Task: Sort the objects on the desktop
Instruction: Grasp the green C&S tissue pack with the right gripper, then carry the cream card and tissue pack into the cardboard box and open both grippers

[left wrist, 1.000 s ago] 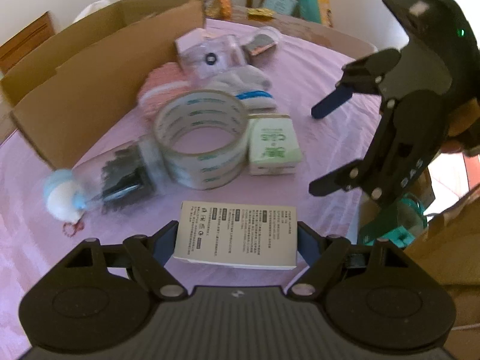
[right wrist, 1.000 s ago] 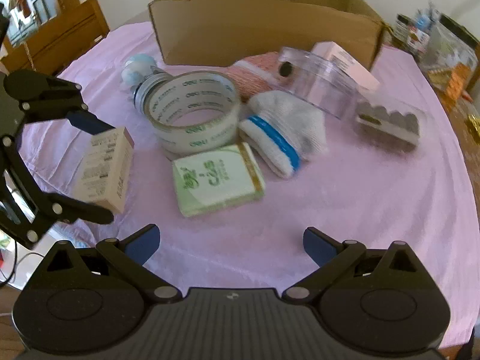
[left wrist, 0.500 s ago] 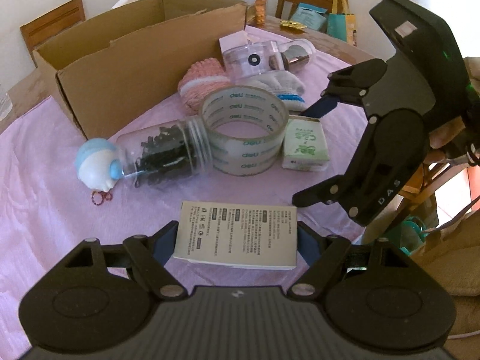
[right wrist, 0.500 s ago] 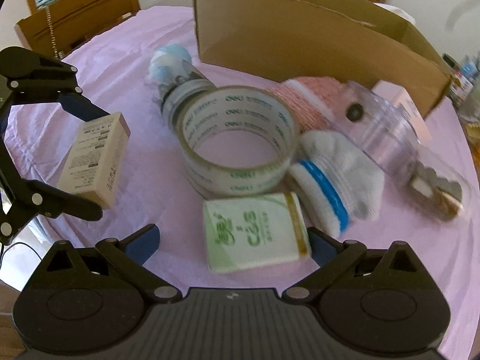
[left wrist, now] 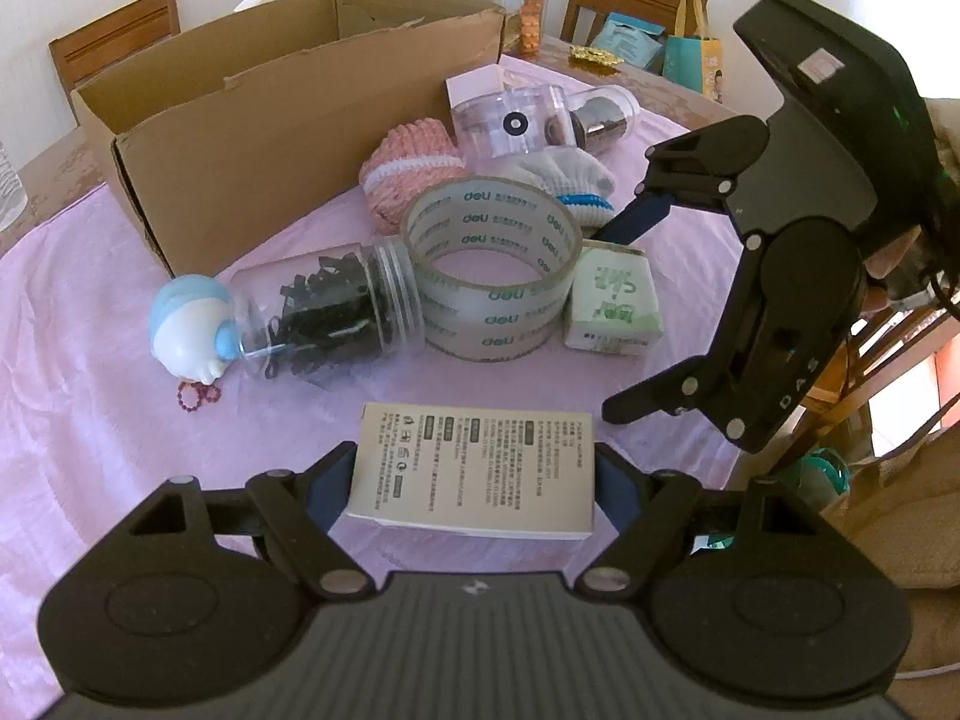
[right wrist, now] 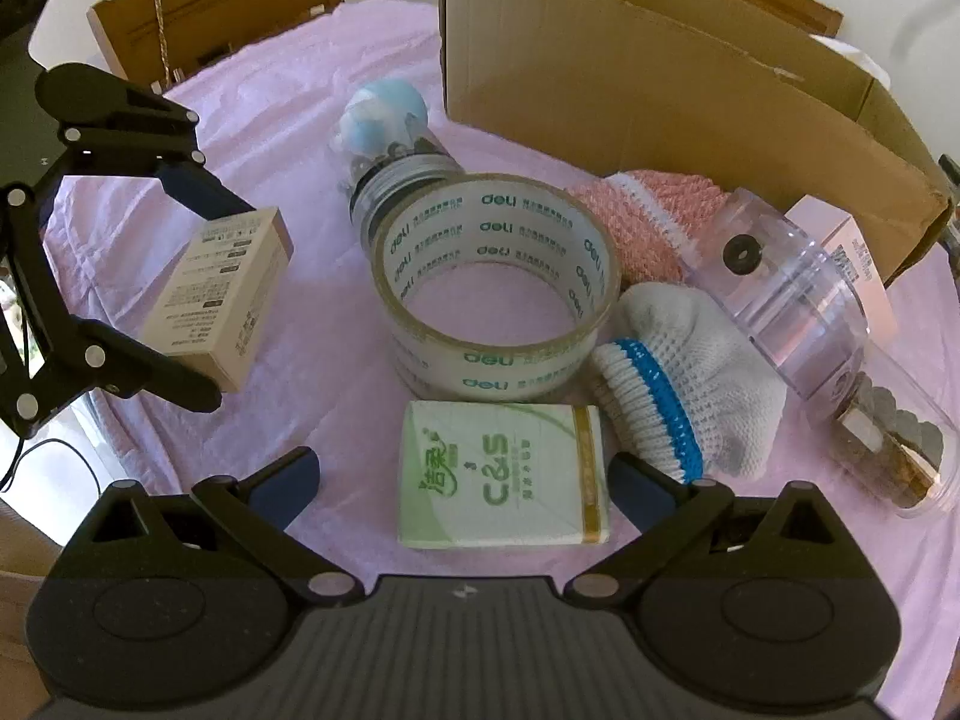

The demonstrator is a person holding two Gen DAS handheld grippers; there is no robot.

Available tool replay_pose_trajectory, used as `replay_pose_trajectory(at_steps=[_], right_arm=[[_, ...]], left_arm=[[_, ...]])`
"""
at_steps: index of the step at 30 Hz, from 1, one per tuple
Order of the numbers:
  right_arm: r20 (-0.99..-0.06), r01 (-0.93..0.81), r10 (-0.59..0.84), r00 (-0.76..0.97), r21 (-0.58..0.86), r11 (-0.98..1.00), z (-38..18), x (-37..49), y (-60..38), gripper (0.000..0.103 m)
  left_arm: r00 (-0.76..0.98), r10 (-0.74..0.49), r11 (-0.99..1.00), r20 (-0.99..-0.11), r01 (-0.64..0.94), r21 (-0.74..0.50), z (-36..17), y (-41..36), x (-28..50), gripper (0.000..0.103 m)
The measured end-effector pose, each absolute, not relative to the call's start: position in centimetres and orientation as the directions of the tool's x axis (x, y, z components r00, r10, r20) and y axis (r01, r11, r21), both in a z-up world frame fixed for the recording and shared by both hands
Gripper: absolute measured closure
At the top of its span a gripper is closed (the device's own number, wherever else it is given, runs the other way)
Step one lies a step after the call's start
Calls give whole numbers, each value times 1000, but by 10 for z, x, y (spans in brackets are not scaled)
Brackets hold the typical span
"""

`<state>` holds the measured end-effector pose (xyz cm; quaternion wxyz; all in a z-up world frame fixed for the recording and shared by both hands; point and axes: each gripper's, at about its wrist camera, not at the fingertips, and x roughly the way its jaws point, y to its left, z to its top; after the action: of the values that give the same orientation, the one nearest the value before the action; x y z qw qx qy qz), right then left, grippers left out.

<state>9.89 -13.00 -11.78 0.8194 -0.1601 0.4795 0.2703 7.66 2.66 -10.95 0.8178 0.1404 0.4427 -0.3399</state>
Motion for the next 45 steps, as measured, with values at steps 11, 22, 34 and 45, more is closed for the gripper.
replay_pose_trajectory(at_steps=[11,22,34,45], right_arm=[[-881,-576,267,390,-7,818,-110,98,-139,22],[-894,-570,257,368,1,821,-98,98,-150,35],[-862,-528,250,441,-24,849,-50,101,-152,35],[-806,-535,290,516,-39,844,-12,129,-157,35]], left_arm=[[384,-423,752,-821,654,-81,-105,22,77,22],[409,-424,780,-808,619,-96,-86,15,77,22],[473,-416,809,-777,583,-78,-44,15,92,22],[534,-396,862,-747,495,-103,-15,11,127,22]])
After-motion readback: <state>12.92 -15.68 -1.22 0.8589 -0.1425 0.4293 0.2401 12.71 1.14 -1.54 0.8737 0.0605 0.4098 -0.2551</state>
